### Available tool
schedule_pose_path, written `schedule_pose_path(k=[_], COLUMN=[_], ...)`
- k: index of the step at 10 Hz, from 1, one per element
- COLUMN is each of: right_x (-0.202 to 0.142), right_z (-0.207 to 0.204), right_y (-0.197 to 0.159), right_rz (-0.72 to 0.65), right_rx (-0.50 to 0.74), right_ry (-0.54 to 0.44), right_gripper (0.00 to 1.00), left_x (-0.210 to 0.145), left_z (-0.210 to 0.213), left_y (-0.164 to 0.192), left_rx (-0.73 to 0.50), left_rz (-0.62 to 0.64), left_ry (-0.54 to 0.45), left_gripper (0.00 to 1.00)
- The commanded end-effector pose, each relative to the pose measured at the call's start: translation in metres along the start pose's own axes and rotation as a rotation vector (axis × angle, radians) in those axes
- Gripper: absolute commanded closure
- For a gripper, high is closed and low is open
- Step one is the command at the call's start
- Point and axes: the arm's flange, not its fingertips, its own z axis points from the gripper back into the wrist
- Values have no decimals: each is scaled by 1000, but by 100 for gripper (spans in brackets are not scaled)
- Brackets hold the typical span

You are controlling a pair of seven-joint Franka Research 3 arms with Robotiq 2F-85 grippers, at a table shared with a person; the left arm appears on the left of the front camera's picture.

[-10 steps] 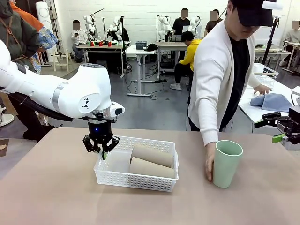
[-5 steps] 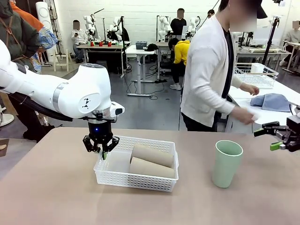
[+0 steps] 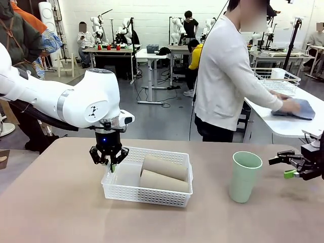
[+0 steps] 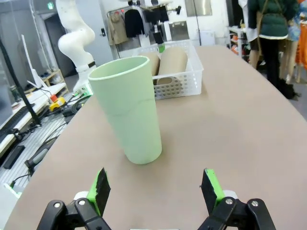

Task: Clean and organize the cups into the basket.
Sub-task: Pick up the Reusable plastic cup from the right side of the table and stack it inside the Organizing basket in the center of the table.

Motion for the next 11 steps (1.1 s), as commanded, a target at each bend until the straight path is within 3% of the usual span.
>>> schedule_pose_path(k=[1,6,8,11], right_x=[5,3,-7,-1], right_z=[7,5,-35,-66], right_y=[0,-1,1,-3], right_rz=[10,7,39,64], right_rx=[-13,-9,-33,18], right_ry=[10,5,71,4], right_gripper=[0,0,0,0], left_x=[1,1,1,1], left_z=[0,0,0,0], left_y=[-1,-1,-1,-1], left_rx=[-2,-2,-2,-2], left_rz=[1,1,1,1], left_ry=[-6,-6,-6,-6], left_gripper=[100,100,100,100])
